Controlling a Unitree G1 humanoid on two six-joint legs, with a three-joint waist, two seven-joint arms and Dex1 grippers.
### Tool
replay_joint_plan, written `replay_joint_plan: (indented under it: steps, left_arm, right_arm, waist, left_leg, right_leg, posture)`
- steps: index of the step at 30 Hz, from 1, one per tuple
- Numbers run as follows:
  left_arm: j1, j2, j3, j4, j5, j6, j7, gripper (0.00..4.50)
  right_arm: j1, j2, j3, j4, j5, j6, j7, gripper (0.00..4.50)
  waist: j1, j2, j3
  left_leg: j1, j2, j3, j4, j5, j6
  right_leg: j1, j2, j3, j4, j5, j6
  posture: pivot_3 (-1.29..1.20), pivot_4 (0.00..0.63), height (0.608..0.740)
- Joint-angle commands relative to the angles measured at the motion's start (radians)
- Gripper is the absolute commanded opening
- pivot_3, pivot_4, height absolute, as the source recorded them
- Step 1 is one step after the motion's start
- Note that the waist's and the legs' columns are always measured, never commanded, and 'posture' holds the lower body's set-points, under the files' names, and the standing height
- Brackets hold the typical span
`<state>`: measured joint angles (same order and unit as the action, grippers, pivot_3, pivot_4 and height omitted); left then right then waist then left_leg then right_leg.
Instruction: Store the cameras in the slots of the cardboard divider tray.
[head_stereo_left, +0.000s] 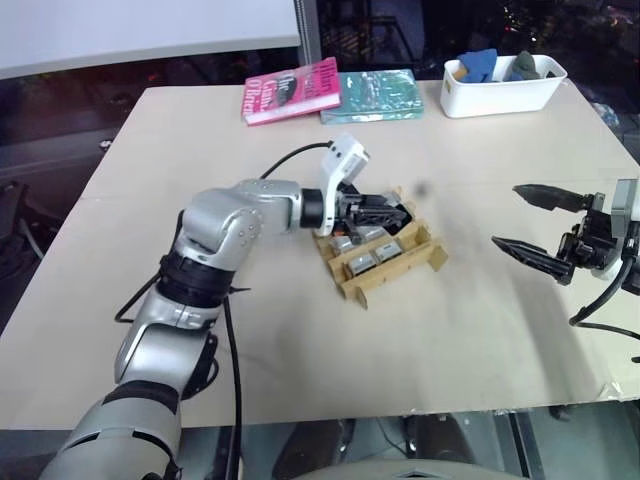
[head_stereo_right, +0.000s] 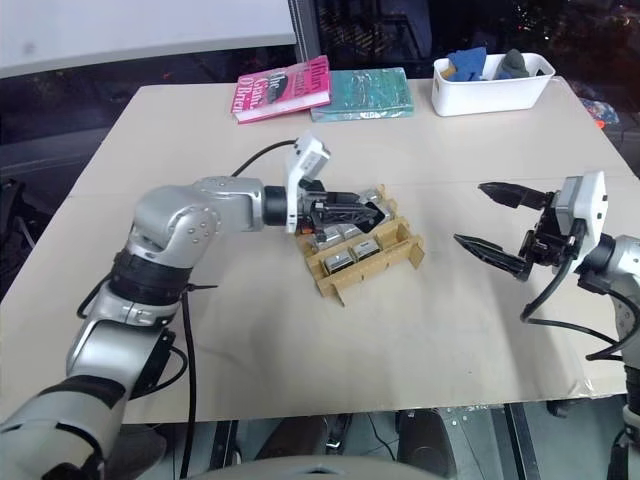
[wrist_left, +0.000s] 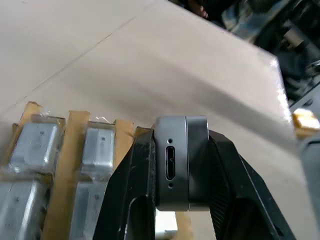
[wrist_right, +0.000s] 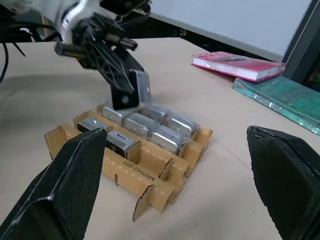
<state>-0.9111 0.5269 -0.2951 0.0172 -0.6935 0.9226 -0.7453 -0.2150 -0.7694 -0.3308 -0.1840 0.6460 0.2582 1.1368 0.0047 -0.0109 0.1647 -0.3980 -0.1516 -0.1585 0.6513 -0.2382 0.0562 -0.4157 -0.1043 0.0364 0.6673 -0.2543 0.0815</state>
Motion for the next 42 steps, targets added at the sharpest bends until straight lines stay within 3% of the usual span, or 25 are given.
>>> replay_joint_plan:
  steps: [1,6,13,33,34,37,40,42]
  left_arm:
    - [-0.08,-0.029,-0.066,0.064,0.127,-0.059,-0.052,0.75]
    - [-0.144,-0.091,-0.123,0.136,0.218,-0.064,-0.118,0.75]
    - [-0.175,-0.175,-0.111,0.226,0.3,-0.085,-0.139,0.75]
    - [-0.181,-0.245,-0.151,0.244,0.464,-0.026,-0.182,0.75]
    - [-0.18,-0.251,-0.146,0.242,0.468,-0.021,-0.174,1.77]
    - [-0.178,-0.262,-0.133,0.232,0.485,-0.022,-0.146,2.89]
    - [-0.186,-0.269,-0.076,0.176,0.464,0.007,-0.117,4.34]
    - [-0.189,-0.28,-0.015,0.126,0.425,0.033,-0.099,4.34]
  right_arm:
    - [0.011,-0.003,-0.027,-0.037,0.007,-0.02,-0.013,4.44]
    - [0.034,0.003,-0.035,-0.05,0.001,-0.037,-0.031,4.44]
    - [0.066,0.007,-0.043,-0.066,-0.003,-0.059,-0.057,4.44]
    - [0.113,-0.009,-0.05,-0.07,-0.019,-0.099,-0.079,4.44]
    - [0.111,-0.009,-0.049,-0.069,-0.019,-0.099,-0.079,4.5]
    - [0.109,-0.01,-0.047,-0.066,-0.021,-0.101,-0.079,4.5]
    - [0.109,-0.011,-0.045,-0.066,-0.021,-0.101,-0.077,4.5]
    - [0.112,-0.011,-0.046,-0.067,-0.02,-0.101,-0.076,4.5]
  waist:
    - [0.004,0.0,0.0]
    - [0.008,0.0,0.0]
    - [0.006,0.0,0.0]
    - [0.006,-0.001,0.0]
    - [0.006,0.0,0.0]
    - [0.007,-0.001,0.0]
    - [0.007,-0.001,0.0]
    - [0.006,-0.001,0.0]
  left_leg:
    - [0.0,0.0,0.0,0.0,0.0,0.0]
    - [-0.001,0.0,-0.001,0.0,0.0,0.0]
    - [-0.002,0.0,-0.002,0.0,0.0,0.001]
    - [-0.002,-0.001,-0.003,0.001,0.0,0.001]
    - [-0.002,-0.001,-0.003,0.001,0.0,0.001]
    - [-0.002,-0.001,-0.003,0.001,0.0,0.001]
    - [-0.002,-0.001,-0.003,0.002,0.0,0.001]
    - [-0.002,-0.001,-0.003,0.002,0.0,0.001]
  right_leg:
    - [0.0,0.0,-0.001,0.0,0.0,0.0]
    - [0.0,0.0,-0.005,-0.001,0.0,0.0]
    - [0.0,0.0,-0.006,-0.002,0.0,0.0]
    - [0.001,0.0,-0.007,-0.002,0.0,0.001]
    - [0.001,0.0,-0.007,-0.002,0.0,0.001]
    - [0.001,0.0,-0.007,-0.002,0.0,0.001]
    - [0.001,0.0,-0.008,-0.002,0.0,0.001]
    - [0.001,0.0,-0.008,-0.002,0.0,0.001]
  posture:
    - [0.0,0.15,0.74]
    - [0.0,0.15,0.74]
    - [0.0,0.15,0.74]
    - [0.0,0.15,0.74]
    - [0.0,0.15,0.74]
    - [0.0,0.15,0.74]
    - [0.0,0.15,0.74]
    - [0.0,0.15,0.74]
